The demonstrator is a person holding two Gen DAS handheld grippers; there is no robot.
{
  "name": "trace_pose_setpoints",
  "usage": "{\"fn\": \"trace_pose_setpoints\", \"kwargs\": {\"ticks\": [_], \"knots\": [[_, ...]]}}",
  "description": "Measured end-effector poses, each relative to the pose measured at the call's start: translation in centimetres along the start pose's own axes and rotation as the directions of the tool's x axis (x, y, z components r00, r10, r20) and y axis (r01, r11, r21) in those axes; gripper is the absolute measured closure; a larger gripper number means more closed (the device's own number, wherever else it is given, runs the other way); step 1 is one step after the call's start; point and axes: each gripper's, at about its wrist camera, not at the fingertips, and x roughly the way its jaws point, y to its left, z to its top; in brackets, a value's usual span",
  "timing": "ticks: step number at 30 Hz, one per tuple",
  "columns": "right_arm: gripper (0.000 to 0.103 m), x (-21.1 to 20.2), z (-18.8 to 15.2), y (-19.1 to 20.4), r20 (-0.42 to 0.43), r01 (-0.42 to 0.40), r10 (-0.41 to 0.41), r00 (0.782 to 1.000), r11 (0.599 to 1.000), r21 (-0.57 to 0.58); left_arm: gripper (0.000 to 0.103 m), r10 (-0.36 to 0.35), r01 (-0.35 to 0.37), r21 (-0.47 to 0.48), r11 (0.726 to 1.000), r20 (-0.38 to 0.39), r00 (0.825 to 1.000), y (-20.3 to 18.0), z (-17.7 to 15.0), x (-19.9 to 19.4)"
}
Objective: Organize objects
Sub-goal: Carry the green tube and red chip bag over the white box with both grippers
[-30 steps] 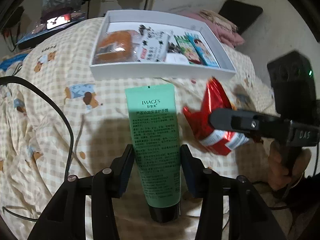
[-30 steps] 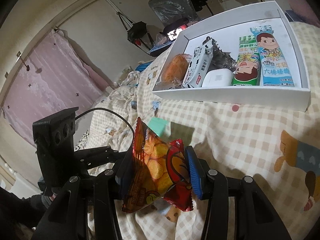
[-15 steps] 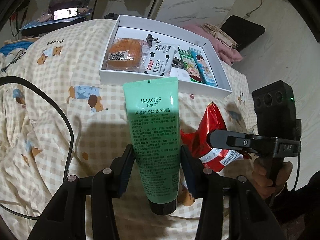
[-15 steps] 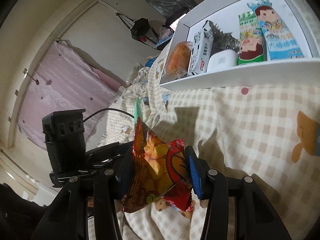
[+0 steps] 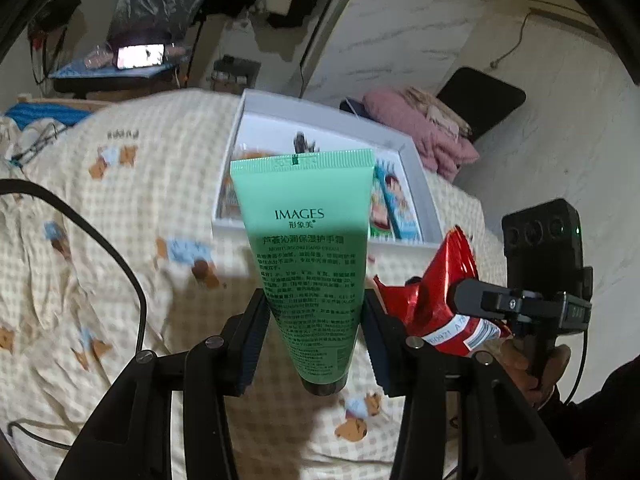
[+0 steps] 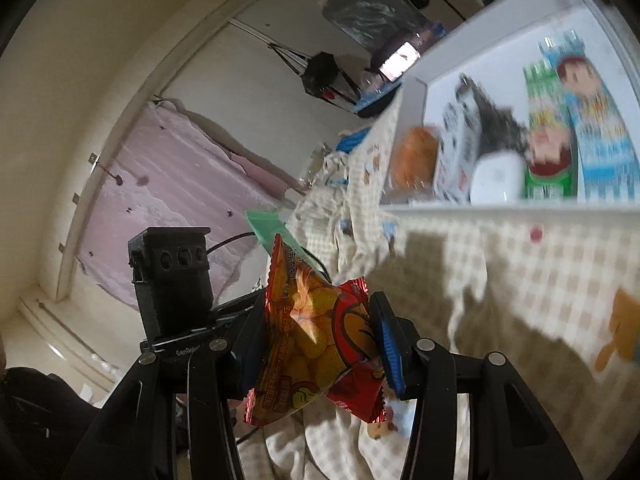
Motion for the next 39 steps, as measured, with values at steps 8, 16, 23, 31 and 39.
{"fn": "trace_pose_setpoints", "kwargs": {"ticks": [8, 16, 23, 31, 39], "knots": [[0.053, -2.0, 2.7, 1.5, 0.074, 0.01, -0.009, 0.997, 1.0, -0.01, 0.054, 0.019, -0.021, 0.018, 1.0, 0.091, 0.996, -1.3, 3.1, -2.9], [0.053, -5.5, 6.5, 4.3, 0.204, 0.043, -0.025, 0.979, 0.996, -0.082, 0.054, 0.016, -0.027, 0.054, 0.998, 0.195, 0.981, -2.8, 6.5, -5.0], [0.053, -5.8, 9.5, 5.4, 0.344, 0.274, -0.221, 0.913, 0.955, -0.111, 0.054, 0.016, -0.028, 0.059, 0.998, 0.207, 0.978, -2.9, 9.5, -3.4], [0.053, -2.0, 10.2, 0.7, 0.344, 0.553, -0.522, 0.781, 0.833, 0.01, 0.054, 0.043, -0.055, 0.073, 0.996, 0.155, 0.987, -2.4, 12.8, 3.8], [0.053, -1.4, 9.2, -1.5, 0.356, 0.624, -0.584, 0.729, 0.781, 0.004, 0.054, 0.14, -0.143, 0.054, 0.988, 0.06, 0.988, -0.6, 16.3, 10.6]]}}
